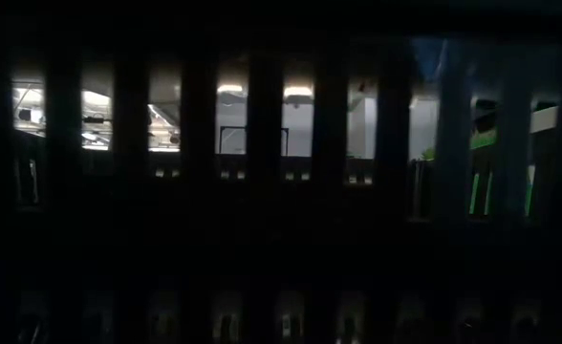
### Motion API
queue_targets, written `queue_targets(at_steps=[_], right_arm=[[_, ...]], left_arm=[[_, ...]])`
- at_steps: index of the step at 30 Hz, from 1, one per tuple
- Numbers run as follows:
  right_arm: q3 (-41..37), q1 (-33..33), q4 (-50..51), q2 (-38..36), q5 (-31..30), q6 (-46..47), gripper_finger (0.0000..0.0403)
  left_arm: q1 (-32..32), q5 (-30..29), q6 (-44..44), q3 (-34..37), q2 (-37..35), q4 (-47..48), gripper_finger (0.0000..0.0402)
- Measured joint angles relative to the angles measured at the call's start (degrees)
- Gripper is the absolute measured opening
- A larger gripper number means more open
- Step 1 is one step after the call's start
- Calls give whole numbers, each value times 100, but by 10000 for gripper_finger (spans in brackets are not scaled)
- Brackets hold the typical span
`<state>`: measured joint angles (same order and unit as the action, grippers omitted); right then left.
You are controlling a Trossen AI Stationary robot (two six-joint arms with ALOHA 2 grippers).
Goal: Stack baskets by color
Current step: Stack the middle left green bin on the middle right green bin
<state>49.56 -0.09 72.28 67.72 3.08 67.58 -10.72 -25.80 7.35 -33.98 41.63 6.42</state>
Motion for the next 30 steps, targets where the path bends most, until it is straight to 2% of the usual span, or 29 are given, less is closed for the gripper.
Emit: queue_targets(at_steps=[12, 30], right_arm=[[0, 1, -195, 1, -12, -38, 3], [0, 1, -377, 31, -146, -172, 74]], left_arm=[[0, 0, 0, 0, 0, 52, 0], [0, -2, -2, 0, 0, 52, 0]])
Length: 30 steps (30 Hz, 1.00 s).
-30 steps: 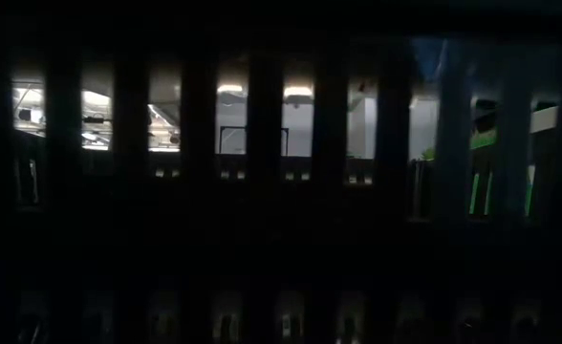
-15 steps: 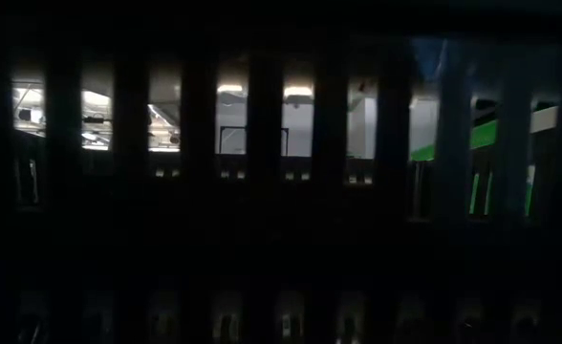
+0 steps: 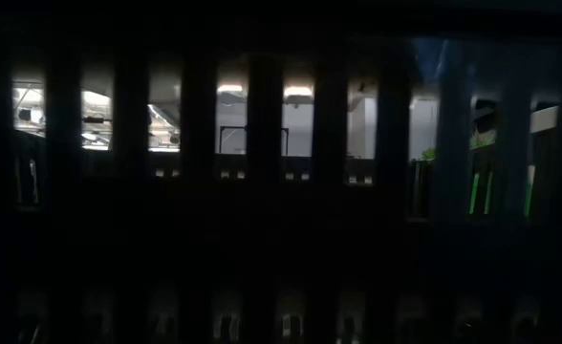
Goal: Stack baskets by color
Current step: Stack the middle left green bin on the middle right green bin, then stack the bottom green bin on the top green bins
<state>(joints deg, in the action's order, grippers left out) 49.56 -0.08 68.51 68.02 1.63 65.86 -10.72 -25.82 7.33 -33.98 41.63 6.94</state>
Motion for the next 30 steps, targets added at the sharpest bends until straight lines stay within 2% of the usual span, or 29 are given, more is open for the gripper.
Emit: queue_targets(at_steps=[4, 11, 15, 27, 30], right_arm=[[0, 0, -13, -2, 32, 140, 78], [0, -2, -39, -4, 884, 140, 79], [1, -7, -46, -4, 906, 140, 79], [746, -15, 296, -8, 155, 135, 79], [795, -14, 236, -9, -200, 130, 79]], left_arm=[[0, 0, 0, 0, 0, 0, 0], [0, -4, -29, 0, 0, 0, 0], [0, -2, -37, 0, 0, 3, 0], [0, -2, -33, 0, 0, 4, 0], [-2, -2, -35, 0, 0, 4, 0]])
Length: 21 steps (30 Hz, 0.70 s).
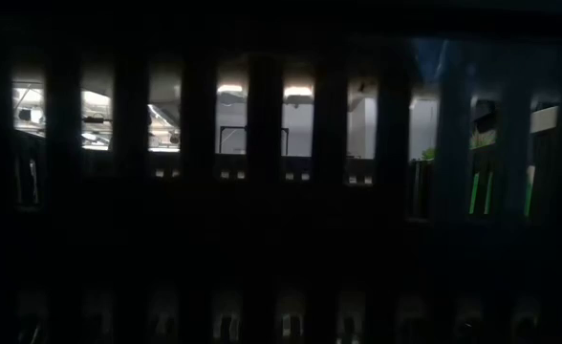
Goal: Stack baskets by color
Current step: Stack the bottom green bin on the top green bins
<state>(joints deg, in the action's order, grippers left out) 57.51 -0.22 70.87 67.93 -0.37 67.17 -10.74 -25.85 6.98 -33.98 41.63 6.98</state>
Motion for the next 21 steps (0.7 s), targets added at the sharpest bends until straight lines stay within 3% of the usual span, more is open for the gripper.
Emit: queue_targets(at_steps=[7, 17, 21], right_arm=[[-253, 6, -462, 1, -197, -26, 79], [-259, 8, -1758, 1, -310, -1169, 79], [-259, 8, -1997, 1, -309, -1457, 79]], left_arm=[[1, 0, 44, 0, -1, -25, 0], [-107, 103, 433, -13, -2, -127, 0], [-198, 650, 898, -755, 2, 763, 0]])
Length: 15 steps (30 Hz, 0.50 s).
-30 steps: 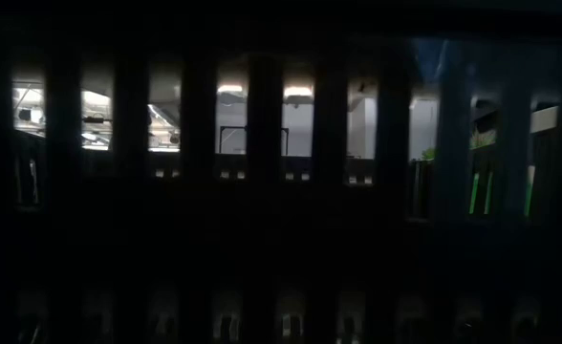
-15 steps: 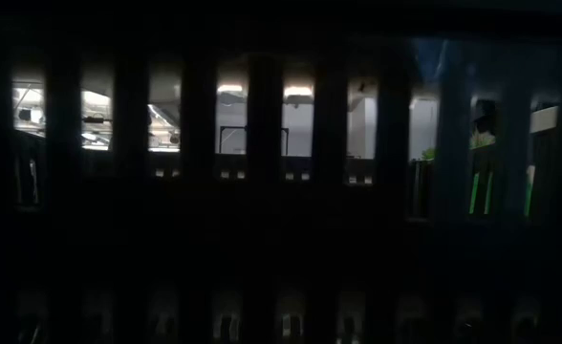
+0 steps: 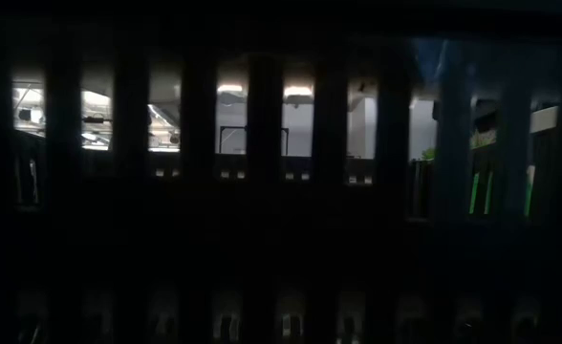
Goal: Stack baskets by color
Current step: Stack the bottom green bin on the top green bins
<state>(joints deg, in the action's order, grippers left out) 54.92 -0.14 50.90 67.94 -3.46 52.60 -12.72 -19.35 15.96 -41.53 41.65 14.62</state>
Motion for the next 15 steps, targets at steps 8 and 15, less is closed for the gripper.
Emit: queue_targets(at_steps=[8, 15], right_arm=[[-2, 0, -101, 0, 0, -190, 79], [-7, 0, -156, 0, -1, -210, 79]], left_arm=[[-392, 635, 942, -2532, 1024, 4356, 0], [-617, 2070, 2927, -3146, 1610, 6154, 0]])
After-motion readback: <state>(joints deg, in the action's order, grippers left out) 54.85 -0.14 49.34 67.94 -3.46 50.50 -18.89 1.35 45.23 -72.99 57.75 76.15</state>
